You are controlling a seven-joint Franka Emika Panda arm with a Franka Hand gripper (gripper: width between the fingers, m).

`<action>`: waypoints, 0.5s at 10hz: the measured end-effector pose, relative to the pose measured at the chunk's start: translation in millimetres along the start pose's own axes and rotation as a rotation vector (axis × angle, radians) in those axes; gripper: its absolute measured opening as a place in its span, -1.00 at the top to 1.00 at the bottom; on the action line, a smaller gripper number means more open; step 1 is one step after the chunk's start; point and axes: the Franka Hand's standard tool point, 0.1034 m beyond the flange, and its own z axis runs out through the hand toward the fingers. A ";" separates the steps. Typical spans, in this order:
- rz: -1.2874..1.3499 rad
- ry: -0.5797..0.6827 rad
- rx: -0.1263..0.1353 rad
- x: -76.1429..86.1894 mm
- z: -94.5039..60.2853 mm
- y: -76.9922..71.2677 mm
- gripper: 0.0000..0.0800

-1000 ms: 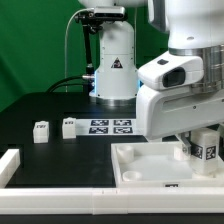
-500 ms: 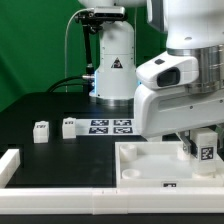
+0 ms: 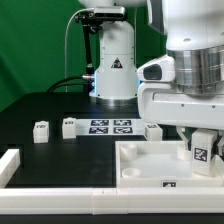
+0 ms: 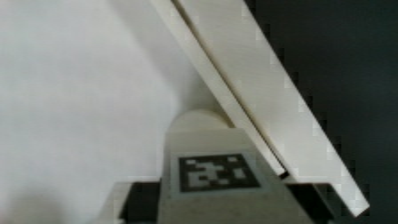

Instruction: Assemble one leg

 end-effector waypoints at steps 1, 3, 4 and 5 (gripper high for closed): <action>0.122 0.002 -0.002 -1.5 0.5 -1.1 0.27; 0.249 -0.001 0.002 -2.1 0.5 -1.9 0.27; 0.213 -0.001 0.002 -2.1 0.5 -1.9 0.11; 0.168 -0.001 0.002 -2.2 0.5 -2.0 0.11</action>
Offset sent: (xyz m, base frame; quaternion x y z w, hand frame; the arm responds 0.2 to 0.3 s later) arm 0.0000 0.0000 0.0000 0.0000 0.0000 0.0000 1.0000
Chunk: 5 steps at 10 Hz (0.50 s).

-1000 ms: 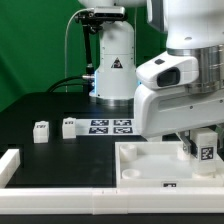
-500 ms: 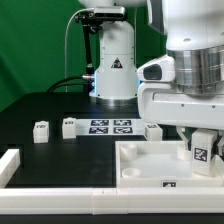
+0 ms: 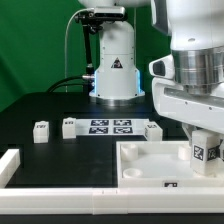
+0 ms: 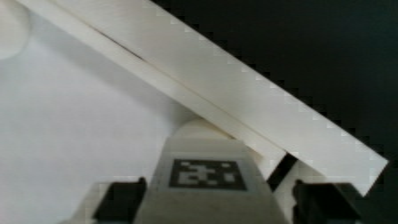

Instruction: Assemble one leg

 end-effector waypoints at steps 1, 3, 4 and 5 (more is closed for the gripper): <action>-0.003 -0.001 0.001 -0.6 0.1 -0.3 -0.39; -0.158 0.001 -0.001 -2.0 0.3 -1.0 -0.55; -0.306 0.007 0.000 -1.7 0.3 -1.6 -0.61; -0.433 0.012 0.001 -1.8 0.7 -1.8 -0.62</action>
Offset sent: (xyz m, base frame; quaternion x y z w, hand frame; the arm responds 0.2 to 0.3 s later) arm -0.0024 0.0010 0.0008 0.0000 0.0264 -0.3134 0.9492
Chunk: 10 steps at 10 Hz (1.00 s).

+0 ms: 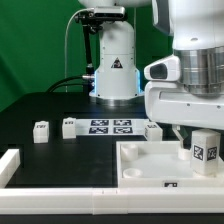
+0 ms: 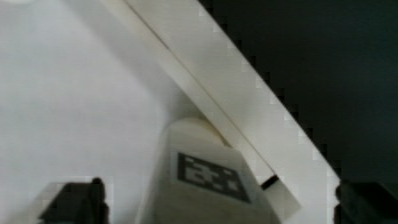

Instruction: Assemble one leg

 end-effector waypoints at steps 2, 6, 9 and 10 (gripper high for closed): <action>-0.275 0.007 -0.014 -0.1 -0.5 -0.6 -0.62; -0.801 0.057 -0.042 10.4 -3.6 1.7 -0.62; -0.836 0.056 -0.044 9.6 -2.1 4.4 -0.28; -0.836 0.056 -0.044 9.6 -1.9 4.5 0.07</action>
Offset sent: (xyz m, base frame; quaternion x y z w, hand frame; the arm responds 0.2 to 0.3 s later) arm 0.0097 -0.0056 0.0035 -0.0155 0.0262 -0.2600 0.9651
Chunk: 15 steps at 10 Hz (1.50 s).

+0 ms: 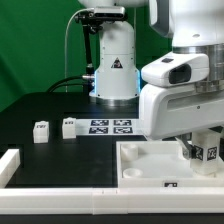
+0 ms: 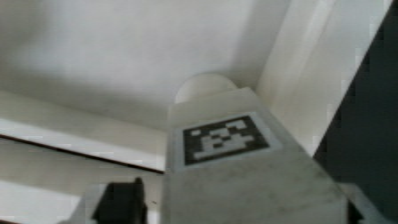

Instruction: Assemble one leg

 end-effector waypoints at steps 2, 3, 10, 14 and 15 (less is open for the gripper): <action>0.024 0.000 0.001 -0.1 0.2 -0.1 0.27; 0.048 0.000 0.000 -0.1 0.2 0.2 0.27; 0.875 -0.001 -0.017 -2.3 1.5 5.7 0.27; 1.357 0.005 -0.019 -2.7 1.6 8.3 0.27; 1.395 0.005 -0.017 -2.9 1.7 8.9 0.27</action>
Offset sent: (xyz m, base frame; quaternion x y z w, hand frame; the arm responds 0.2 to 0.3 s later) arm 0.0000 0.0000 0.0000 0.0000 0.0000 0.0000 1.0000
